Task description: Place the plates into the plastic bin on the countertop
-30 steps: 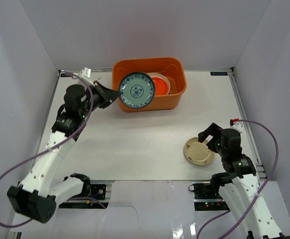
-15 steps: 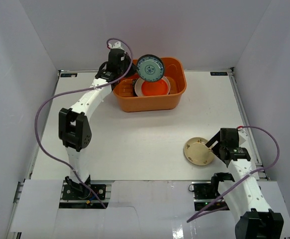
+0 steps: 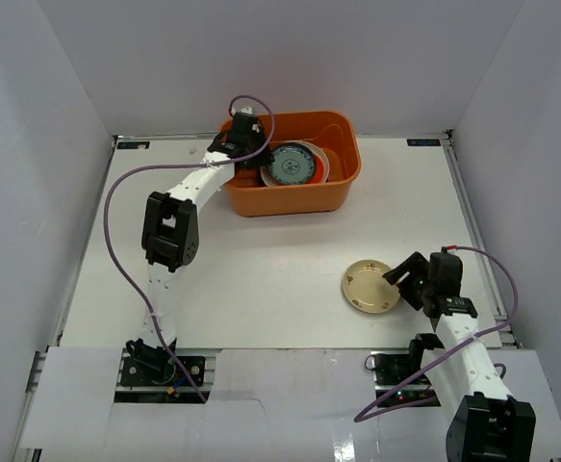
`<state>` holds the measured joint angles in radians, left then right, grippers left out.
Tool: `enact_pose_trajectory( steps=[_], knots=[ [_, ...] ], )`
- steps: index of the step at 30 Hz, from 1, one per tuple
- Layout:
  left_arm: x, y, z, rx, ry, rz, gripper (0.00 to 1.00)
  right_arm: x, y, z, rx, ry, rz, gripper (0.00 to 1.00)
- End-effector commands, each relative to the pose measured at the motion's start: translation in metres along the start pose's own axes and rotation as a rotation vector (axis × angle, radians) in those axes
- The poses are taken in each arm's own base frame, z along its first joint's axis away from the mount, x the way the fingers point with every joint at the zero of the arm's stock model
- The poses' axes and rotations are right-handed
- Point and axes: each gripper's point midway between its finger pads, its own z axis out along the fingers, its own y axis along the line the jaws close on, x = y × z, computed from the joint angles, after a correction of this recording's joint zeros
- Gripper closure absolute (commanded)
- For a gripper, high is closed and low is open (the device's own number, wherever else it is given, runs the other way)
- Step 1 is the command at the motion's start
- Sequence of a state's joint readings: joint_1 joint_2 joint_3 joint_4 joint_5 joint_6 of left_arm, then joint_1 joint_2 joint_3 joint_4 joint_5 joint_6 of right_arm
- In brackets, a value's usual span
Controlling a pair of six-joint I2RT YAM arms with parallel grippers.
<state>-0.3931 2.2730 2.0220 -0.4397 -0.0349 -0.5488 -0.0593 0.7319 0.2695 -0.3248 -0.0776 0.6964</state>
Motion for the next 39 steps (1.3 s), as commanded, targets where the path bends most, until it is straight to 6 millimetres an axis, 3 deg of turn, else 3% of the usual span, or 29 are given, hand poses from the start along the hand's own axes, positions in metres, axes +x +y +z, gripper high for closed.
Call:
enact_pose_trajectory(
  steps=[1, 2, 3, 6, 9, 10, 13, 14, 16, 17, 19, 20, 23, 24, 25, 26, 27, 28, 29, 30, 31, 32, 33, 34, 35, 36, 37, 39],
  knots=[
    [-0.001, -0.006, -0.018, 0.02, 0.002, 0.01, 0.48, 0.053, -0.022, 0.003, 0.022, 0.18, 0.055, 0.31],
    [-0.002, -0.005, -0.02, 0.02, 0.003, 0.006, 0.42, 0.053, -0.022, 0.004, 0.023, 0.177, 0.054, 0.36],
    [-0.004, -0.009, -0.024, 0.033, -0.002, 0.005, 0.35, 0.054, -0.024, 0.005, 0.027, 0.177, 0.051, 0.47],
    [-0.013, -0.016, -0.035, 0.056, -0.022, -0.002, 0.24, 0.054, -0.022, 0.007, 0.01, 0.176, 0.05, 0.72],
    [-0.029, -0.043, -0.063, 0.167, -0.045, -0.002, 0.16, 0.052, -0.018, 0.007, -0.01, 0.17, 0.043, 0.92],
    [-0.042, -0.056, -0.083, 0.217, -0.073, 0.001, 0.13, 0.048, -0.014, 0.006, -0.025, 0.165, 0.027, 0.92],
    [-0.062, -0.074, -0.117, 0.299, -0.134, 0.011, 0.07, 0.034, 0.005, -0.005, -0.091, 0.125, -0.018, 0.92],
    [-0.078, -0.087, -0.146, 0.354, -0.179, 0.021, 0.04, 0.018, 0.019, -0.013, -0.128, 0.082, -0.038, 0.92],
    [-0.089, -0.099, -0.173, 0.417, -0.227, 0.038, 0.02, 0.003, 0.039, -0.03, -0.192, 0.033, -0.075, 0.92],
    [-0.098, -0.106, -0.202, 0.463, -0.271, 0.055, 0.02, -0.013, 0.057, -0.045, -0.239, -0.007, -0.113, 0.92],
    [-0.103, -0.111, -0.231, 0.496, -0.307, 0.065, 0.02, -0.022, 0.076, -0.061, -0.292, -0.012, -0.144, 0.92],
    [-0.112, -0.116, -0.265, 0.53, -0.356, 0.075, 0.02, -0.035, 0.093, -0.076, -0.341, -0.044, -0.158, 0.92],
    [-0.098, -0.103, -0.291, 0.526, -0.381, 0.087, 0.02, -0.053, 0.139, -0.109, -0.514, -0.08, -0.163, 0.92],
    [-0.103, -0.1, -0.328, 0.542, -0.449, 0.104, 0.02, -0.056, 0.152, -0.119, -0.569, -0.08, -0.166, 0.92],
    [-0.082, -0.084, -0.32, 0.504, -0.419, 0.104, 0.02, -0.066, 0.167, -0.129, -0.626, -0.123, -0.177, 0.92],
    [-0.075, -0.076, -0.327, 0.488, -0.431, 0.109, 0.02, -0.072, 0.176, -0.134, -0.651, -0.137, -0.174, 0.92],
    [-0.075, -0.067, -0.356, 0.475, -0.497, 0.122, 0.02, -0.08, 0.189, -0.142, -0.682, -0.16, -0.17, 0.92],
    [-0.049, -0.048, -0.342, 0.429, -0.452, 0.123, 0.02, -0.092, 0.201, -0.147, -0.716, -0.201, -0.18, 0.92],
    [-0.037, -0.036, -0.343, 0.403, -0.442, 0.124, 0.02, -0.093, 0.211, -0.139, -0.72, -0.171, -0.182, 0.92],
    [-0.033, -0.026, -0.363, 0.387, -0.484, 0.12, 0.02, -0.098, 0.232, -0.149, -0.762, -0.183, -0.214, 0.92],
    [-0.007, -0.006, -0.348, 0.338, -0.435, 0.127, 0.02, -0.103, 0.245, -0.15, -0.773, -0.197, -0.237, 0.92],
    [0.006, 0.005, -0.347, 0.311, -0.422, 0.123, 0.02, -0.108, 0.257, -0.132, -0.746, -0.179, -0.253, 0.92],
    [0.022, 0.019, -0.344, 0.274, -0.388, 0.121, 0.02, -0.107, 0.275, -0.128, -0.736, -0.189, -0.29, 0.92],
    [0.03, 0.026, -0.357, 0.278, -0.408, 0.125, 0.02, -0.124, 0.301, -0.143, -0.766, -0.255, -0.35, 0.92],
    [0.057, 0.044, -0.346, 0.231, -0.348, 0.126, 0.02, -0.128, 0.312, -0.113, -0.711, -0.235, -0.361, 0.92],
    [0.065, 0.055, -0.346, 0.201, -0.347, 0.123, 0.02, -0.128, 0.327, -0.105, -0.721, -0.224, -0.383, 0.92],
    [0.082, 0.068, -0.347, 0.188, -0.347, 0.122, 0.02, -0.137, 0.347, -0.084, -0.713, -0.215, -0.407, 0.92],
    [0.101, 0.079, -0.346, 0.184, -0.336, 0.132, 0.02, -0.149, 0.361, -0.057, -0.675, -0.214, -0.416, 0.92]
  ],
)
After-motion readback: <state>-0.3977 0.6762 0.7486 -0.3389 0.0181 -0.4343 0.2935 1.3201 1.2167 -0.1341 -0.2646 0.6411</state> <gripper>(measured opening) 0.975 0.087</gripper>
